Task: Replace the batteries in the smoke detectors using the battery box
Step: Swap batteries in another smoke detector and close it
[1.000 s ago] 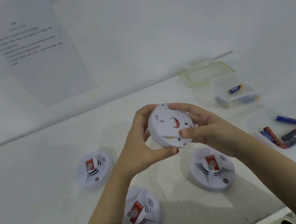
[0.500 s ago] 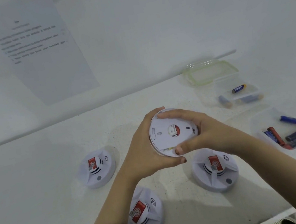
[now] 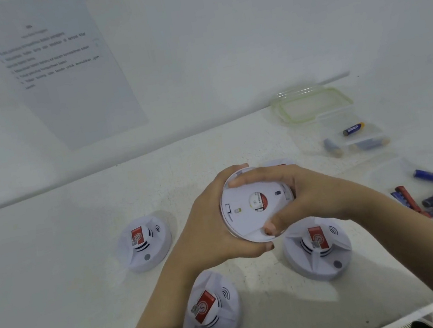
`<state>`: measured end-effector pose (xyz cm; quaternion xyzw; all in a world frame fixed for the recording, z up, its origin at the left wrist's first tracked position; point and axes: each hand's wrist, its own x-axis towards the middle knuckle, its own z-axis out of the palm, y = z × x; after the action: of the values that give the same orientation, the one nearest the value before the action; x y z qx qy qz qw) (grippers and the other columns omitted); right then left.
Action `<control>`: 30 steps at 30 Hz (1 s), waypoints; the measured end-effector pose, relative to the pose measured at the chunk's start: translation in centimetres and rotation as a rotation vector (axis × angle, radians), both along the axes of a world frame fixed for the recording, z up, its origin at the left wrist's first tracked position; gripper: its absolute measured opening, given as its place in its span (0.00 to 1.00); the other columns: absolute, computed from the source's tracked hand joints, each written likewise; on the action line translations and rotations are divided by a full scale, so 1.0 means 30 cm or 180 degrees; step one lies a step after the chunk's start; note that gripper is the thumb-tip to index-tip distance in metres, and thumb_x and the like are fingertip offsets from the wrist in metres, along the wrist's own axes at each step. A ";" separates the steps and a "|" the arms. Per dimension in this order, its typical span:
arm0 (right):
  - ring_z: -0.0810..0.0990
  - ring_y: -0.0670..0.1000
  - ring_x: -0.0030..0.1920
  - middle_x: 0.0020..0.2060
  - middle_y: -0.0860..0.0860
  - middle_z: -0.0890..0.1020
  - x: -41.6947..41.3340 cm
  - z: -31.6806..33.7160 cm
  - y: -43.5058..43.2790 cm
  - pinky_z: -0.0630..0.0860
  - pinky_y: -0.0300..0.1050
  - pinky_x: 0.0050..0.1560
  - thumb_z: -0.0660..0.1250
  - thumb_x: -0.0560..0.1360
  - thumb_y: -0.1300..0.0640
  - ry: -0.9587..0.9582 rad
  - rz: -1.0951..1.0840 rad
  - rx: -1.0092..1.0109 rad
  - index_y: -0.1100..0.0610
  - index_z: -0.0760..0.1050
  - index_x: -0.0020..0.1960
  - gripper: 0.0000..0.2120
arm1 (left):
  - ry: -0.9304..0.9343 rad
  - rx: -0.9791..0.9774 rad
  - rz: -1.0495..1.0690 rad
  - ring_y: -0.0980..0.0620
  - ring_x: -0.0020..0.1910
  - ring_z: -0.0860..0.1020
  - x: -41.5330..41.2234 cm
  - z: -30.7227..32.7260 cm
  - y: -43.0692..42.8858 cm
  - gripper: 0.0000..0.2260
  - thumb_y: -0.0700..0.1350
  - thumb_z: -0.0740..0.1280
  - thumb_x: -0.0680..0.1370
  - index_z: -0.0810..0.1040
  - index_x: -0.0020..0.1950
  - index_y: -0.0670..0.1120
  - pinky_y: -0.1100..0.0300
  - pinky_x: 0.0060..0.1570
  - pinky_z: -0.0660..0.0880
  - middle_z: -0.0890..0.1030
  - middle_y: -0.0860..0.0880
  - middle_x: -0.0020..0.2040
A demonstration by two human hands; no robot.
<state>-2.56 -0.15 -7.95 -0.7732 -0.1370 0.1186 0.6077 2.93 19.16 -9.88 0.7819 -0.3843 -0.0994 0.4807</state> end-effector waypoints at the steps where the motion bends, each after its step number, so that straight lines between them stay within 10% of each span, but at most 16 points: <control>1: 0.78 0.46 0.58 0.58 0.45 0.78 -0.001 0.003 -0.002 0.76 0.43 0.57 0.76 0.65 0.68 0.0035 0.0025 -0.0062 0.47 0.74 0.64 0.32 | 0.0003 -0.0001 -0.0001 0.56 0.62 0.75 -0.002 0.000 0.002 0.44 0.45 0.82 0.57 0.67 0.69 0.54 0.63 0.54 0.76 0.76 0.60 0.61; 10: 0.61 0.38 0.69 0.67 0.41 0.64 -0.016 0.023 -0.008 0.69 0.40 0.62 0.79 0.62 0.49 -0.0840 -0.0474 -0.1215 0.35 0.69 0.64 0.34 | 0.0045 -0.0068 0.0092 0.58 0.60 0.76 0.003 0.008 0.029 0.43 0.44 0.82 0.56 0.68 0.68 0.56 0.68 0.51 0.75 0.76 0.62 0.60; 19: 0.63 0.41 0.61 0.67 0.44 0.63 -0.005 0.067 0.066 0.62 0.41 0.63 0.74 0.66 0.46 -0.1603 -0.0321 -0.2648 0.48 0.74 0.63 0.27 | -0.0016 0.0339 0.0035 0.61 0.56 0.77 0.027 0.013 0.074 0.41 0.41 0.83 0.58 0.69 0.65 0.60 0.71 0.49 0.74 0.77 0.63 0.57; 24: 0.63 0.42 0.54 0.65 0.43 0.65 0.006 0.062 0.110 0.56 0.23 0.55 0.71 0.67 0.47 -0.1653 -0.0151 -0.2778 0.52 0.70 0.66 0.30 | 0.0157 0.0532 0.0053 0.64 0.55 0.77 0.036 0.026 0.101 0.38 0.54 0.78 0.55 0.67 0.61 0.66 0.72 0.48 0.74 0.76 0.66 0.56; 30: 0.69 0.45 0.60 0.63 0.45 0.69 0.040 0.034 0.121 0.63 0.35 0.62 0.73 0.66 0.49 -0.1694 -0.0082 -0.2463 0.55 0.69 0.67 0.31 | 0.0302 0.0509 0.0217 0.65 0.54 0.77 0.047 0.017 0.135 0.39 0.51 0.80 0.55 0.70 0.63 0.61 0.74 0.46 0.73 0.77 0.66 0.55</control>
<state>-1.35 3.49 -6.91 -0.9481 -0.2242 -0.0490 0.2200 4.33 23.21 -9.38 0.8248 -0.3251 -0.1503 0.4375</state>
